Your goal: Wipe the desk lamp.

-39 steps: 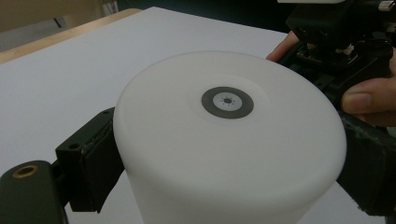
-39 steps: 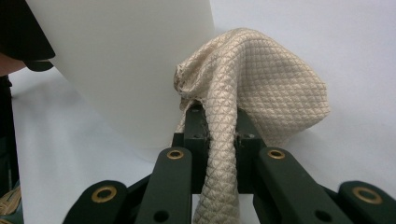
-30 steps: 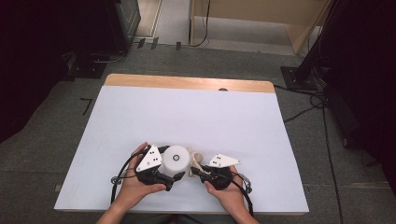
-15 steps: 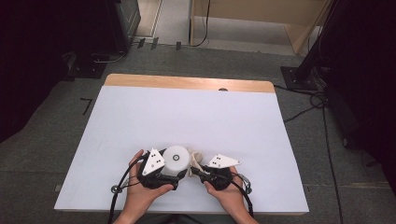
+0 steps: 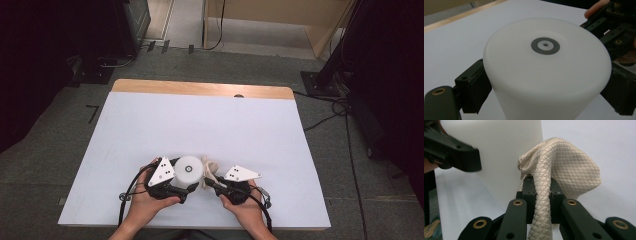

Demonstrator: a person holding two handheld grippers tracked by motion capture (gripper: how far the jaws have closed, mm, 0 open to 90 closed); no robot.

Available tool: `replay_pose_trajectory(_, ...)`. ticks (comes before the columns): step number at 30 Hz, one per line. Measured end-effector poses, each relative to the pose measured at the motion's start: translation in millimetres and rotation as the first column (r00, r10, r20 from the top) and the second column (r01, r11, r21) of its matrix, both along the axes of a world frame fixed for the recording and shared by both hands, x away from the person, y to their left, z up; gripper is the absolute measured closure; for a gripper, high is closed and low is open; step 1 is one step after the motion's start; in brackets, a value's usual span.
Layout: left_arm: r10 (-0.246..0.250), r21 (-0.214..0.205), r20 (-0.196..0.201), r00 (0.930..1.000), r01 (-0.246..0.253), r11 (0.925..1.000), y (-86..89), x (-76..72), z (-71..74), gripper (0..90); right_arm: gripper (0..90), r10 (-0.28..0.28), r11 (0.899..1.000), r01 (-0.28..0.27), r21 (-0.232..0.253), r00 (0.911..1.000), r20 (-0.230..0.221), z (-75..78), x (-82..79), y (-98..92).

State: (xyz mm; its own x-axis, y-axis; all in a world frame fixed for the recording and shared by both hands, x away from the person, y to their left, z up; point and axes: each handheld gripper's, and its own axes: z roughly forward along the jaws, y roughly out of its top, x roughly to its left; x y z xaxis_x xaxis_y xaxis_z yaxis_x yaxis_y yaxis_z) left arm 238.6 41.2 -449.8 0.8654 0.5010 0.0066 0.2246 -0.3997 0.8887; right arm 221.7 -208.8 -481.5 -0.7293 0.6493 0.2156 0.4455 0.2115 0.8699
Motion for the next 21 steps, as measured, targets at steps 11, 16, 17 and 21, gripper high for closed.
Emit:
replay_pose_trajectory(11,-0.133,-0.046,0.008,0.991,0.134,0.99,5.7,14.5,-5.8,8.6,80.7,-0.01,0.997,0.007,0.08,0.9989,0.046,25.3,-4.2,-7.2)
replay_pose_trajectory(16,-0.14,-0.051,0.009,0.9901,0.14,0.9888,6.1,15.7,-6.5,8.5,80.7,-0.013,0.995,0.006,0.101,0.9975,0.069,34.6,-7.1,-8.6)
replay_pose_trajectory(17,-0.142,-0.053,0.01,0.9899,0.142,0.9884,6.2,16.0,-6.9,8.5,80.7,-0.013,0.994,0.004,0.107,0.9964,0.084,37.6,-8.2,-8.7)
replay_pose_trajectory(21,-0.145,-0.056,0.01,0.9893,0.146,0.9877,6.6,16.4,-7.3,8.5,80.7,-0.006,0.995,-0.002,0.099,0.9971,0.076,36.2,-7.9,-8.8)
